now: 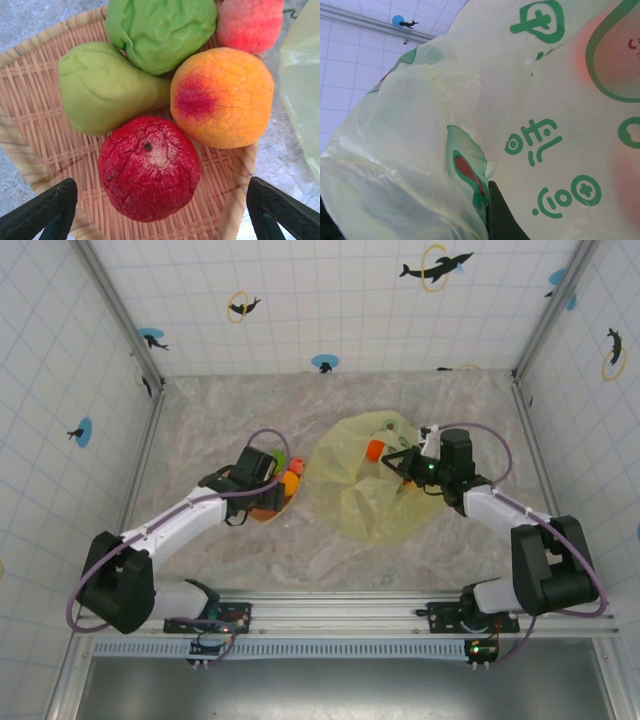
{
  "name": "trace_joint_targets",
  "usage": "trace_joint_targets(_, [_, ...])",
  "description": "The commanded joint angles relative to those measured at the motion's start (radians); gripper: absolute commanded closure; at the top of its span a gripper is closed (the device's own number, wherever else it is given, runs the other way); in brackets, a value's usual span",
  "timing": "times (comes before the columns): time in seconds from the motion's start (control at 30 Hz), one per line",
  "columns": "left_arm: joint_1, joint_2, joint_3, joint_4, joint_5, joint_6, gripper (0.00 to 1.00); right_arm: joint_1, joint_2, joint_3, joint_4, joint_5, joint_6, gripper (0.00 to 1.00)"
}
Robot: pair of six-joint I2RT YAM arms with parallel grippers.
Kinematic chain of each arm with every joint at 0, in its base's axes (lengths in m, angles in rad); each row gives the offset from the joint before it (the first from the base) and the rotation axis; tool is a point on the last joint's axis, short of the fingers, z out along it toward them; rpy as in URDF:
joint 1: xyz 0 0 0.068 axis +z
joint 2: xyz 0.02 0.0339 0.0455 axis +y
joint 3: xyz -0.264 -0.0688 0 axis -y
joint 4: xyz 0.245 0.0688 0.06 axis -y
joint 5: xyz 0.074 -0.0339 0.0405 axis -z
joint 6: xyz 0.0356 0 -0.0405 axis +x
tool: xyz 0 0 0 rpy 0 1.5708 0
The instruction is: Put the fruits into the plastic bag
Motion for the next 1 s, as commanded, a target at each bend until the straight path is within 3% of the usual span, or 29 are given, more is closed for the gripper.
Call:
trace_joint_targets(0.0, [0.015,0.023,0.018,-0.009,0.005,0.02,0.13,-0.006,-0.004,-0.015,0.037,-0.01,-0.004,1.0])
trace_joint_targets(0.7, [0.096,0.144,0.025,0.042,0.134,0.008,0.26,-0.008,0.007,-0.05,0.074,-0.015,0.003,1.0])
trace_joint_targets(0.97, [0.133,0.126,0.021,0.048,0.141,0.005,0.36,-0.007,0.008,-0.052,0.079,-0.017,0.003,1.0])
